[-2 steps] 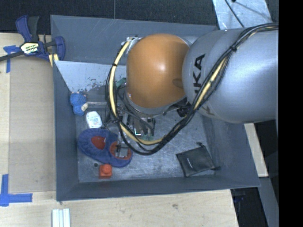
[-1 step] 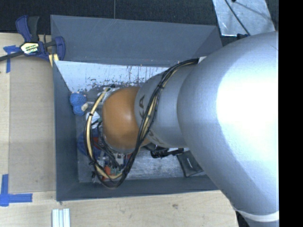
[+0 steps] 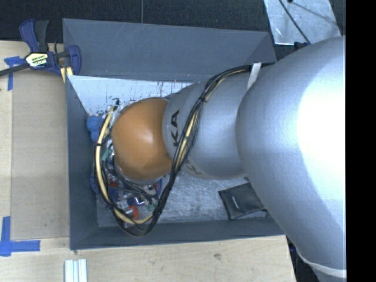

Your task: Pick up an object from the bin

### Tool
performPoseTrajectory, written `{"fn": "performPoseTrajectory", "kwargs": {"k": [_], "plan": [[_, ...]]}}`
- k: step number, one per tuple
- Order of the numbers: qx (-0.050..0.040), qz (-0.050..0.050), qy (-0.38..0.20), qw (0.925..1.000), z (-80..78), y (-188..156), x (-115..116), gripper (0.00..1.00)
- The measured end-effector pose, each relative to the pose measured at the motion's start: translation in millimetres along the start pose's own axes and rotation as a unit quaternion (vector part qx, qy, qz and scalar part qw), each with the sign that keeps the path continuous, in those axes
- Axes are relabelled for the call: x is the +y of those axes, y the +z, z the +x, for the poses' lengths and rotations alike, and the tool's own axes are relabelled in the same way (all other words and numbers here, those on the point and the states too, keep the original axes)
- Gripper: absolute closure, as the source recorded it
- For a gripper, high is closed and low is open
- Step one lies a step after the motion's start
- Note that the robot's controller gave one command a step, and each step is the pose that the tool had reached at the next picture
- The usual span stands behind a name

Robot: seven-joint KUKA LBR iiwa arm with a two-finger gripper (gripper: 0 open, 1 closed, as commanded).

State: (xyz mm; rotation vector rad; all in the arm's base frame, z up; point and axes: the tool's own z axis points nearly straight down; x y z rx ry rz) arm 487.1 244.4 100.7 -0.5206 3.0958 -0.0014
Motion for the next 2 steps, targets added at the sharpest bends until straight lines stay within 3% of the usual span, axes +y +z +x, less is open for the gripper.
{"fn": "performPoseTrajectory", "kwargs": {"k": [1, 2], "plan": [[0.0007, -0.001, -0.181, 0.9835, -49.0, 1.1, -68.2, 0.00], [0.0000, -0.003, -0.011, 0.9999, -45.3, 28.9, -77.1, 0.00]]}}
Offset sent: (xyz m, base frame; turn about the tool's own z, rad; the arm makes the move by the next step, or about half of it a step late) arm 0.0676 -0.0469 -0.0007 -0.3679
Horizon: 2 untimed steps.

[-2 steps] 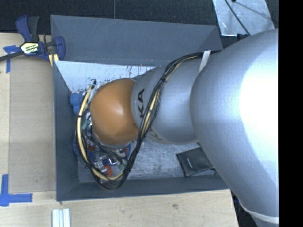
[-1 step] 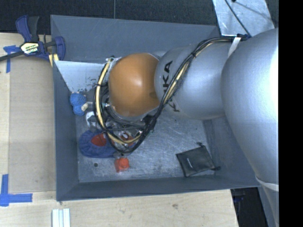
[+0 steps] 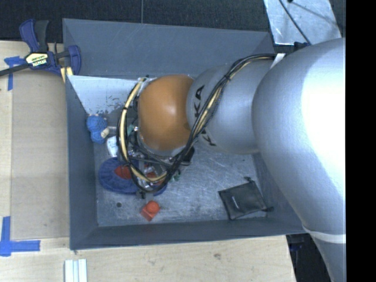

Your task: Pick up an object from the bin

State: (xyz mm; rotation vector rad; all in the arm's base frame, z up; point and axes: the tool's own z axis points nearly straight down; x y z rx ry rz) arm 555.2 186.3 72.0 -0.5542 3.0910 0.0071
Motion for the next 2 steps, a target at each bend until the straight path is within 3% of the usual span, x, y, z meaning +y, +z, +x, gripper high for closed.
{"fn": "performPoseTrajectory", "kwargs": {"k": [1, 2], "plan": [[-0.0004, -0.001, 0.000, 1.0000, -0.6, -1.3, 0.4, 0.00], [-0.0009, -0.001, 0.000, 1.0000, -2.2, -5.2, 0.7, 1.00]]}}
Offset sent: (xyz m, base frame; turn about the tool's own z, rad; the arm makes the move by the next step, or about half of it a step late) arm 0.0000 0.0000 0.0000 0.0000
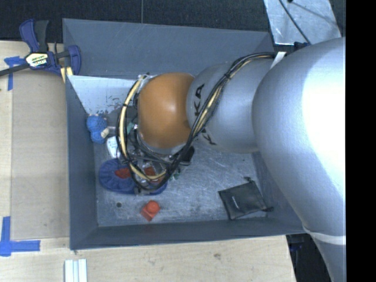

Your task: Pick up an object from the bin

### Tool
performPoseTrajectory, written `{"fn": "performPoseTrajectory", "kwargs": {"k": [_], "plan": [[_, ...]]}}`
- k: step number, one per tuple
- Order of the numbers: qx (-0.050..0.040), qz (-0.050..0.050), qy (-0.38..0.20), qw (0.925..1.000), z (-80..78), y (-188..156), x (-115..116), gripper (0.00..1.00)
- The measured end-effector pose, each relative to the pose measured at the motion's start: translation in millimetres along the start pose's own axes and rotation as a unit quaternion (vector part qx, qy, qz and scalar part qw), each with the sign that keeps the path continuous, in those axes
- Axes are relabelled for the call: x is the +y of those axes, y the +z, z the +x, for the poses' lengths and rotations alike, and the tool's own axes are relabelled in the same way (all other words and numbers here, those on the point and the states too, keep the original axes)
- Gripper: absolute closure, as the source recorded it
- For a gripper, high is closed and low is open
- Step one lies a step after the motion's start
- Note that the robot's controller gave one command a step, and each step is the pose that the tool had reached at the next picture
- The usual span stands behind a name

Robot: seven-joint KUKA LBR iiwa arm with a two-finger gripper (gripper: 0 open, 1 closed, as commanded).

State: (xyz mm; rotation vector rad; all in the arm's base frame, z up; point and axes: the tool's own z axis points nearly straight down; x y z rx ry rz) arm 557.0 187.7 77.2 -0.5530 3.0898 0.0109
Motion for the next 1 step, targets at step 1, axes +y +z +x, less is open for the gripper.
{"fn": "performPoseTrajectory", "kwargs": {"k": [1], "plan": [[-0.0030, 0.003, 0.001, 1.0000, -2.6, -65.1, 0.0, 1.00]]}}
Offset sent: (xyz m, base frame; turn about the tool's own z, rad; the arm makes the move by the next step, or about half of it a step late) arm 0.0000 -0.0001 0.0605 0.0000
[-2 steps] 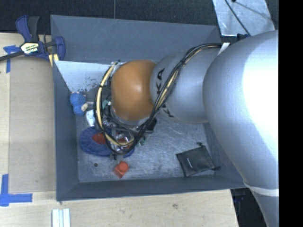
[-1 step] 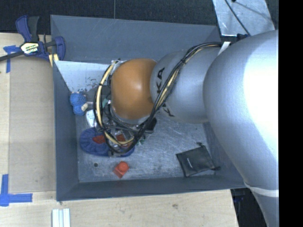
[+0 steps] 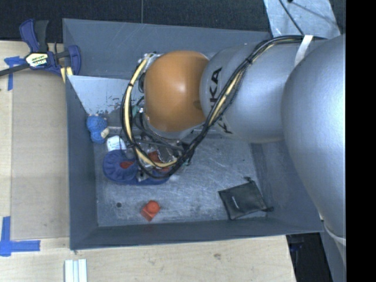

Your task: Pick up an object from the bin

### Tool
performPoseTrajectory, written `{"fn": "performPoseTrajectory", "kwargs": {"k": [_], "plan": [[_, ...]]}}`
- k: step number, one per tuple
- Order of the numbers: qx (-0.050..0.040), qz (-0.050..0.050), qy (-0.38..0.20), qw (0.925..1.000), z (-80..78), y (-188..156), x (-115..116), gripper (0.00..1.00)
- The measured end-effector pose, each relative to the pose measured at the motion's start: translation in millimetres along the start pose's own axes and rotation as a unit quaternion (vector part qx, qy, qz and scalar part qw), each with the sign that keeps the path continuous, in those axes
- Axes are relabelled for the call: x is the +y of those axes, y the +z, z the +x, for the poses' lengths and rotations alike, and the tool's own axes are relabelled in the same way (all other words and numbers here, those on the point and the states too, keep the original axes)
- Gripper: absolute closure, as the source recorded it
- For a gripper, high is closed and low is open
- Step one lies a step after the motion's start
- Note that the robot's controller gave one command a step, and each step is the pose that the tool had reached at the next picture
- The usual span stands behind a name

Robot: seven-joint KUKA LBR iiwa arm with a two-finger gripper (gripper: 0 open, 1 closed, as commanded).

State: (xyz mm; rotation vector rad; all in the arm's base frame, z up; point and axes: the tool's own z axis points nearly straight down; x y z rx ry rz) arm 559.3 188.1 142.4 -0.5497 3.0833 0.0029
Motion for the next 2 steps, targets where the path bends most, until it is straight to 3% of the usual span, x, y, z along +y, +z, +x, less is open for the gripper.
{"fn": "performPoseTrajectory", "kwargs": {"k": [1, 2], "plan": [[0.0021, 0.000, 0.001, 1.0000, -1.0, -1.6, -0.6, 1.00], [0.0009, 0.000, 0.002, 1.0000, -3.3, -46.1, -1.2, 1.00]]}}
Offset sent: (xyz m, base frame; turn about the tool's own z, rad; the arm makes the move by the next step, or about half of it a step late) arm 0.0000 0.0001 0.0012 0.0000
